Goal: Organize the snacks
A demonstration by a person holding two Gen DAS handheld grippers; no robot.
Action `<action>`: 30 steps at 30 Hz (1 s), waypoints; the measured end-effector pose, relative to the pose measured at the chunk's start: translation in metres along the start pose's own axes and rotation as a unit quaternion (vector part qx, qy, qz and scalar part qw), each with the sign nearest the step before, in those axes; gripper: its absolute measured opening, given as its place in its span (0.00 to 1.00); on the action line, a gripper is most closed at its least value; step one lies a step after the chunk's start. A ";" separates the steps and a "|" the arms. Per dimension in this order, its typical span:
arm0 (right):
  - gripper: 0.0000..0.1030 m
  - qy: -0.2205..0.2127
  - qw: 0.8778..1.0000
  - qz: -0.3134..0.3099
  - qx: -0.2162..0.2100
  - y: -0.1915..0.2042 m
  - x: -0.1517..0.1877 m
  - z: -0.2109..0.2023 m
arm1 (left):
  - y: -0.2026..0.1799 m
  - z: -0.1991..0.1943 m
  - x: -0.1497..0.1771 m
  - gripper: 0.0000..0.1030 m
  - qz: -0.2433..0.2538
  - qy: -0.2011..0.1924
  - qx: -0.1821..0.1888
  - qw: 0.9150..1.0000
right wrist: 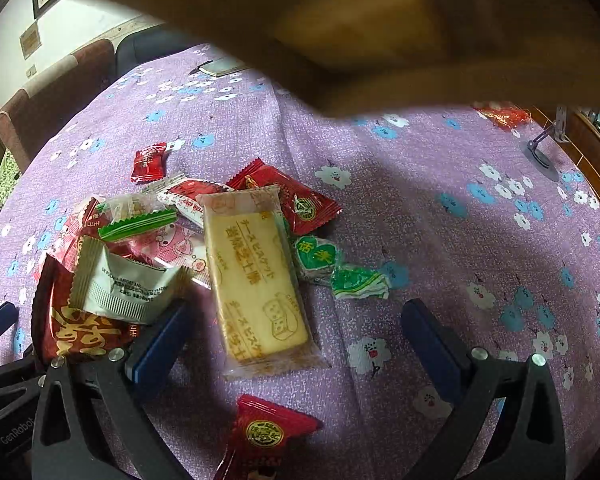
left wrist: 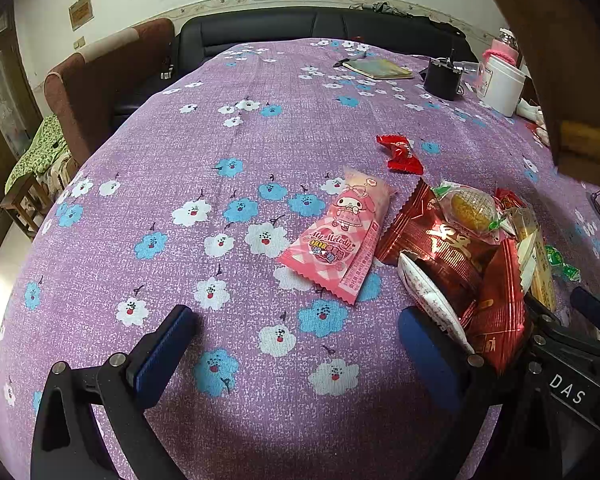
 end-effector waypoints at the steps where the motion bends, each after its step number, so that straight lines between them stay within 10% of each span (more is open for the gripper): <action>1: 1.00 0.000 1.000 0.000 0.000 0.000 0.000 0.000 | 0.000 0.000 0.000 1.00 0.000 0.000 0.000 1.000; 30: 1.00 0.000 1.000 0.000 0.000 0.002 0.002 -0.001 | 0.000 0.000 0.000 1.00 0.000 0.000 0.000 1.000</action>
Point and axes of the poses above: each gripper's, at about its wrist camera, not at the fingertips, and z roughly the way its jaws point, y to its left, x to its underside, the point moved 9 cm from there along z, roughly the way its jaws point, and after that the axes turned 14 degrees about -z, right-handed, at the moved point
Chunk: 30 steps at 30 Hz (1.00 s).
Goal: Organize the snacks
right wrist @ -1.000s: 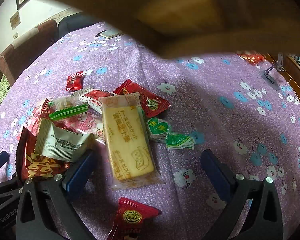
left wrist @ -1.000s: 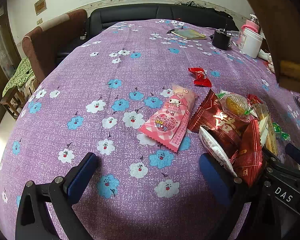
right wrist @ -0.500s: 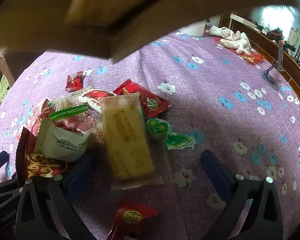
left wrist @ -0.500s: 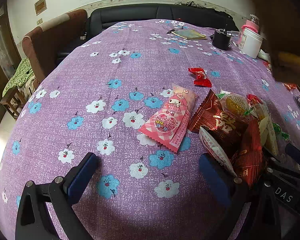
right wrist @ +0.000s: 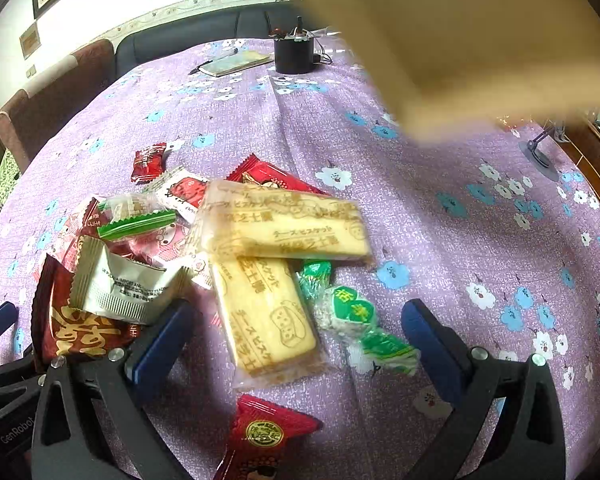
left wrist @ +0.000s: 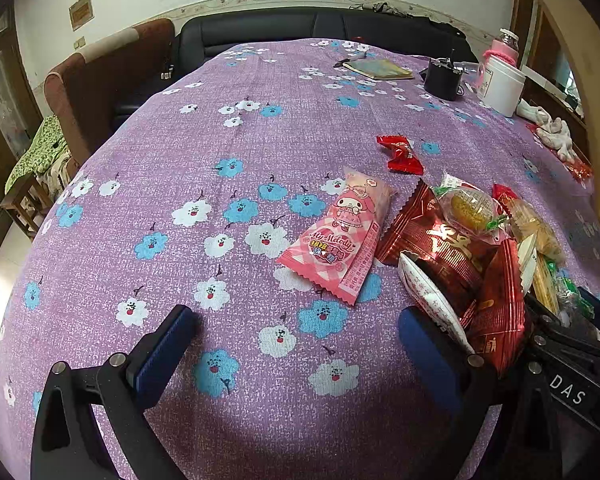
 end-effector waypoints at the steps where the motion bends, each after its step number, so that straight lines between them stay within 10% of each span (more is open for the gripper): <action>1: 1.00 0.000 1.000 0.000 0.000 0.000 0.000 0.000 | 0.000 0.000 0.000 1.00 0.000 0.000 0.000 1.000; 30: 1.00 0.002 1.000 0.006 0.006 0.000 0.000 -0.001 | 0.000 0.000 0.000 1.00 0.000 0.000 0.000 1.000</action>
Point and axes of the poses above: each gripper's, at about its wrist camera, not at the fingertips, and z roughly the way its jaws point, y to its left, x to its underside, the point moved 9 cm from there along z, roughly the way its jaws point, and after that the axes turned 14 degrees about -z, right-handed, at the moved point
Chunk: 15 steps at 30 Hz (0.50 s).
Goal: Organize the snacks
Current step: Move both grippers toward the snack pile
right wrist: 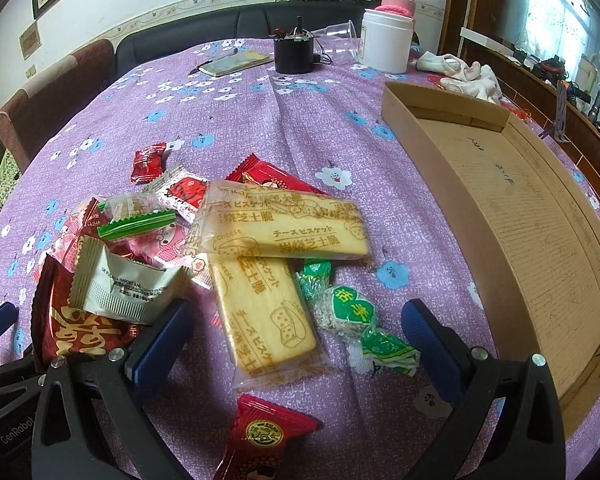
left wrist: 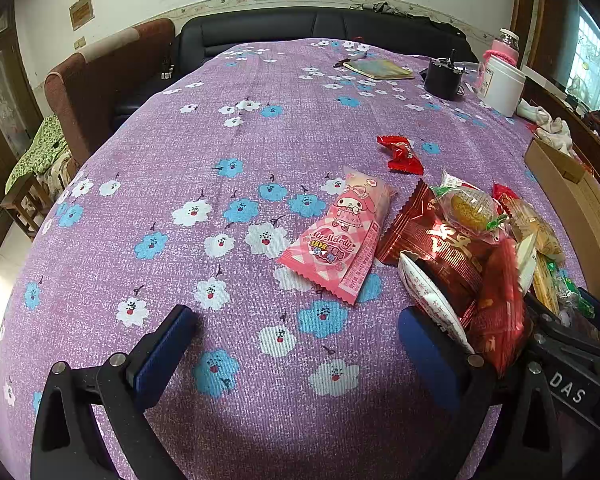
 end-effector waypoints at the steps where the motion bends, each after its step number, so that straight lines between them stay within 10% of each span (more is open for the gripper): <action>1: 1.00 0.000 1.000 0.001 0.000 0.000 0.000 0.000 | 0.001 -0.001 0.000 1.00 0.000 0.000 0.000 1.000; 8: 1.00 0.000 1.000 -0.001 -0.003 0.002 0.001 0.003 | 0.001 -0.004 0.002 1.00 0.004 0.007 0.006 1.000; 15: 1.00 -0.003 0.987 -0.126 -0.097 0.020 0.006 -0.030 | 0.010 -0.011 -0.001 1.00 -0.026 0.005 0.030 0.999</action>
Point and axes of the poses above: each gripper's, at about its wrist camera, not at the fingertips, and z roughly the way its jaws point, y to its left, x to its underside, the point moved 9 cm from there along z, roughly the way its jaws point, and after that the axes turned 14 degrees about -z, right-handed, at the moved point
